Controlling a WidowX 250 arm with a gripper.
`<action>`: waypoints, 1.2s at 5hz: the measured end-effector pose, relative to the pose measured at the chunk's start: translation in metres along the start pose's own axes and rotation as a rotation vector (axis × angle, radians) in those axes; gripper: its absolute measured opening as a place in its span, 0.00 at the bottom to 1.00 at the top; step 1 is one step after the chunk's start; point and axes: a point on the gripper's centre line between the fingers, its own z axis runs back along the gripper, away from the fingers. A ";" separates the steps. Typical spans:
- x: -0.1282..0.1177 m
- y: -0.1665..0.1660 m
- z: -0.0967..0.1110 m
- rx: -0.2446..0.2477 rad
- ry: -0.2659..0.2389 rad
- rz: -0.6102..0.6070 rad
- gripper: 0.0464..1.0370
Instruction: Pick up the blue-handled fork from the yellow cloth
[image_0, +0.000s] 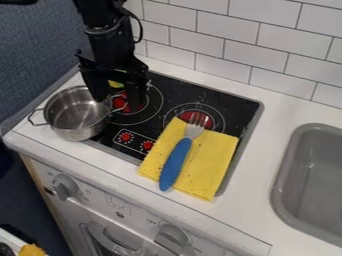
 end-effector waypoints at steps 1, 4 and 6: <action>-0.004 -0.001 -0.008 -0.008 0.028 0.006 0.96; -0.027 -0.075 -0.039 -0.030 0.106 -0.055 0.96; -0.028 -0.089 -0.066 0.009 0.164 -0.073 0.96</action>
